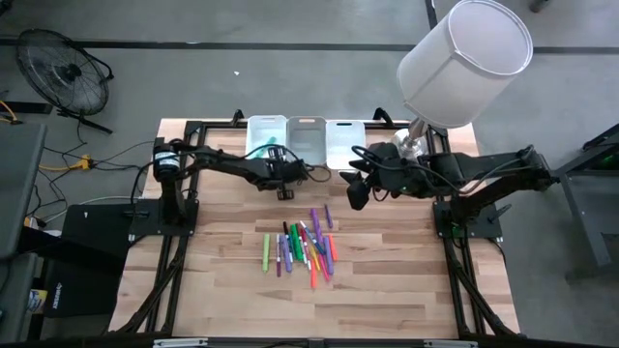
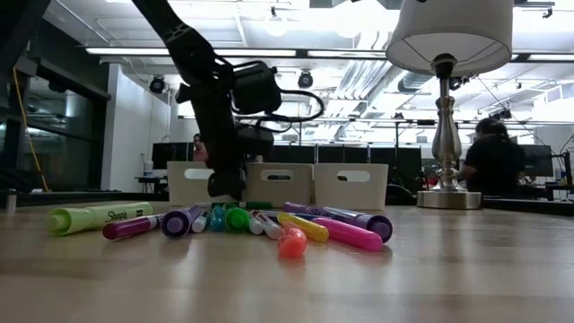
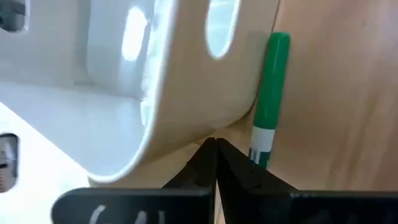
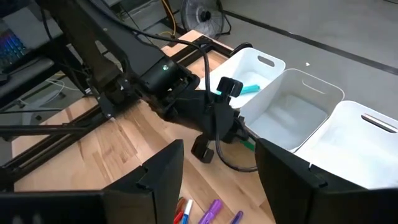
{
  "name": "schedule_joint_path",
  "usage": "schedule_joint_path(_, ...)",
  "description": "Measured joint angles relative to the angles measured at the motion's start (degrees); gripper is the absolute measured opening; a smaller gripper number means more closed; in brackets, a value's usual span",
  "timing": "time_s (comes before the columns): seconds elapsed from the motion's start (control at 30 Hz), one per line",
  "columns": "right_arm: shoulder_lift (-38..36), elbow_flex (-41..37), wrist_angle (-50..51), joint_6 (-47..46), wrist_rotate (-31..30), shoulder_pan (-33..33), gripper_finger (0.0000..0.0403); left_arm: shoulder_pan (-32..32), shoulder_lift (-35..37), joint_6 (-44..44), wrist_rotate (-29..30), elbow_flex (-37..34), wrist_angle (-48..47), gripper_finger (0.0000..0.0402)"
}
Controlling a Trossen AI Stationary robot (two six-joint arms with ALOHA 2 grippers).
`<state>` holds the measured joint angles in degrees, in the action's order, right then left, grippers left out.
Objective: Pick & Place Markers
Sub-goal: Put the green marker pen into the gray bin
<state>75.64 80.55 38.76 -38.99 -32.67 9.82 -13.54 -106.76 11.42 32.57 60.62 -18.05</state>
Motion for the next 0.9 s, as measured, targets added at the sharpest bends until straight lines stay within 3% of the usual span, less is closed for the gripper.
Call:
schedule_joint_path(0.2,0.0,0.0,0.0,0.0,0.0,0.0,0.0188,-1.1,-0.7,2.0,-5.6,0.0,-0.8,0.0)
schedule_joint_path(0.9,0.0,0.0,0.0,0.8,-1.6,0.0,0.0188,2.1,-1.0,-3.3,-13.4,0.8,-6.3,0.0)
